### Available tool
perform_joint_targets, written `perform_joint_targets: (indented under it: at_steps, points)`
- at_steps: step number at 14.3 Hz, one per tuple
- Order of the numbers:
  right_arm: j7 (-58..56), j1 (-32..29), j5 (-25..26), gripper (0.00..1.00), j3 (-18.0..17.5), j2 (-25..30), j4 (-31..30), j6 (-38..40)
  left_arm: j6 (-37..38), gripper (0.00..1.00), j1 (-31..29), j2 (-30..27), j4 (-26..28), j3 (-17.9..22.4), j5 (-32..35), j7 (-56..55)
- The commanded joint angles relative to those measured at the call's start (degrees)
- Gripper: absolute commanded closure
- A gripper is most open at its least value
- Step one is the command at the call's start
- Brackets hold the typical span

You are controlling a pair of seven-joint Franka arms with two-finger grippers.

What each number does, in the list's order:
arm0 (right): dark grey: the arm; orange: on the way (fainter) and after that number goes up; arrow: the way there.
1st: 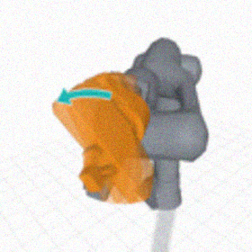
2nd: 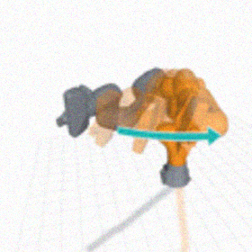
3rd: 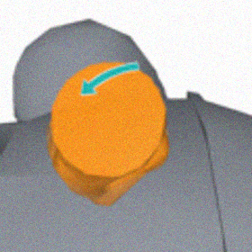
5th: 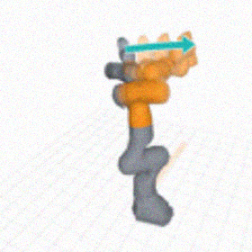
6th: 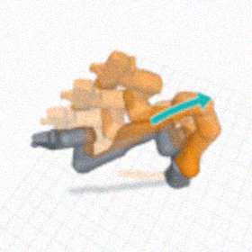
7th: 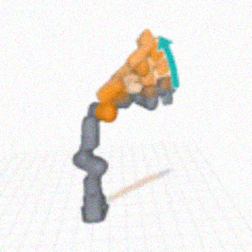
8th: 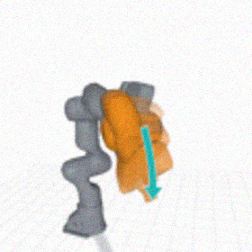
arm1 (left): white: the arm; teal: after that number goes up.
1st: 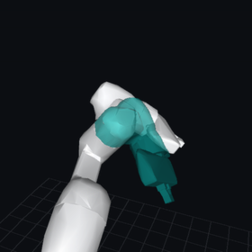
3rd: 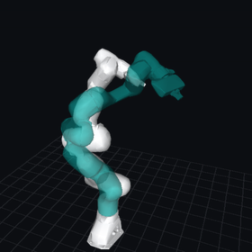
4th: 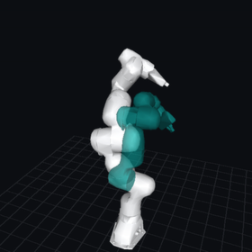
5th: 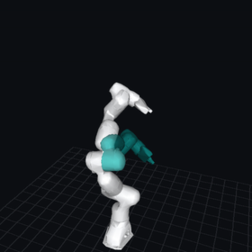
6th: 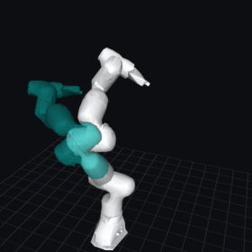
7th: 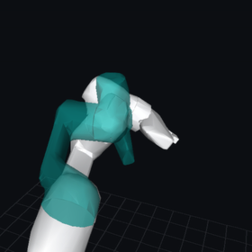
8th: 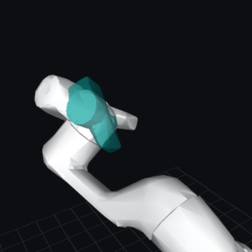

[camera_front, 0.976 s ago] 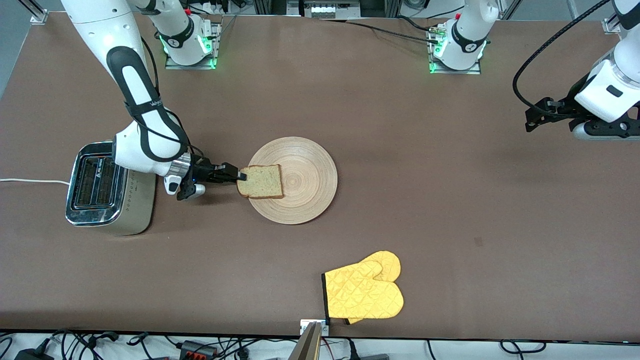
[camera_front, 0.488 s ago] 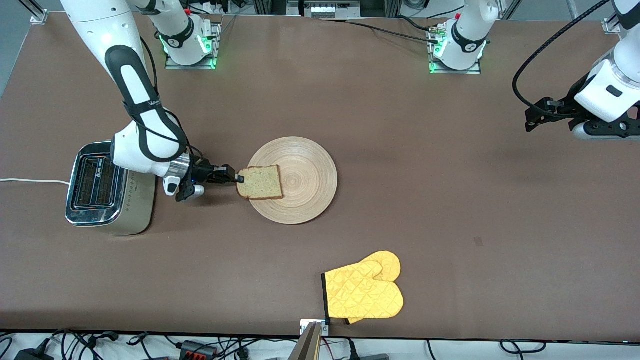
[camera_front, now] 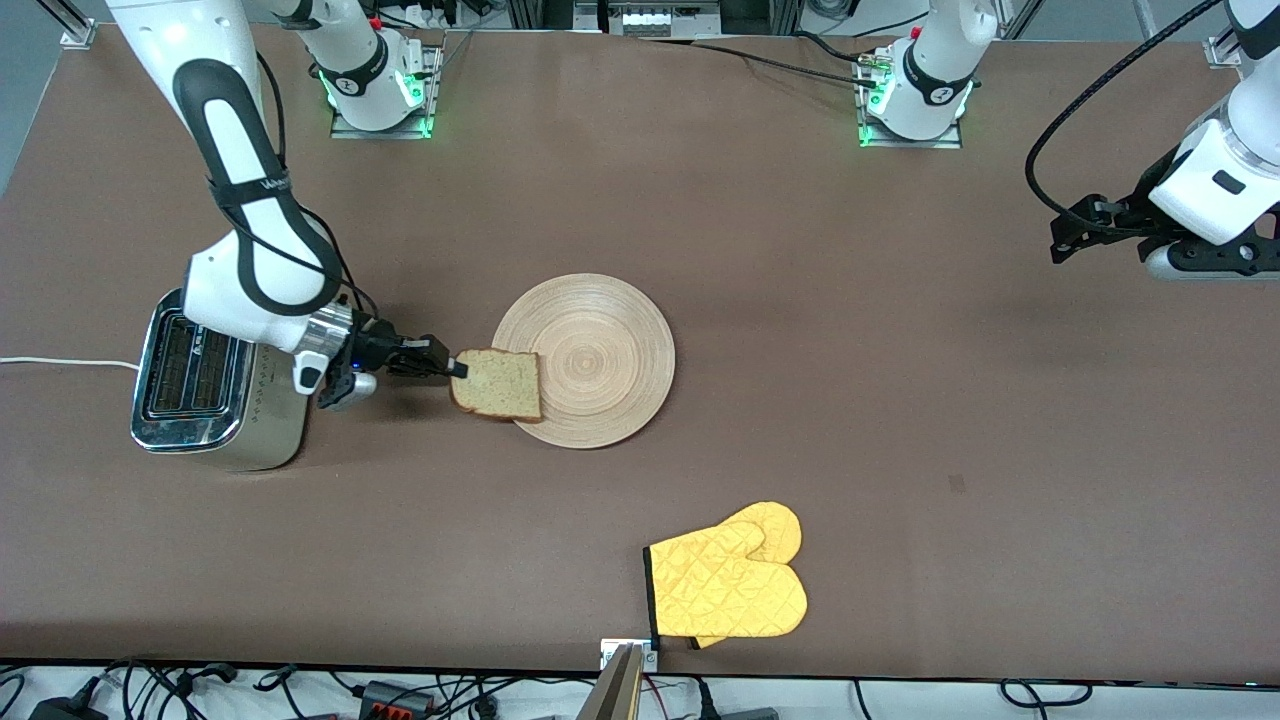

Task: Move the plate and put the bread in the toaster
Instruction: 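Lift the bread with the right gripper above the toaster slot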

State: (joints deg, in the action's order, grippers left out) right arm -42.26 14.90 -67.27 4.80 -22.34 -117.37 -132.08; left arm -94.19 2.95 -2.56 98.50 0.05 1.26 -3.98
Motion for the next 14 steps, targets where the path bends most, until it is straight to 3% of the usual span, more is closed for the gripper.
perform_joint_targets:
  at_steps: [1,5,9,14]
  points:
    - [6.55,-0.40,7.99,1.00,0.91,3.43,1.08,1.29,1.03,0.00,0.13,-0.42,-0.59,0.21,0.06,-0.23]
    - [19.38,-0.93,21.01,1.00,4.24,5.72,7.14,13.31,1.03,0.00,0.13,-0.42,-0.59,0.21,0.06,-0.15]
    - [31.68,-1.19,41.90,1.00,5.74,8.53,15.21,23.68,1.03,0.00,0.13,-0.42,-0.59,0.39,0.06,-0.06]
    - [36.99,-3.04,55.02,1.00,8.12,7.31,32.61,46.70,1.03,0.00,0.13,-0.42,-0.59,0.39,0.06,0.03]
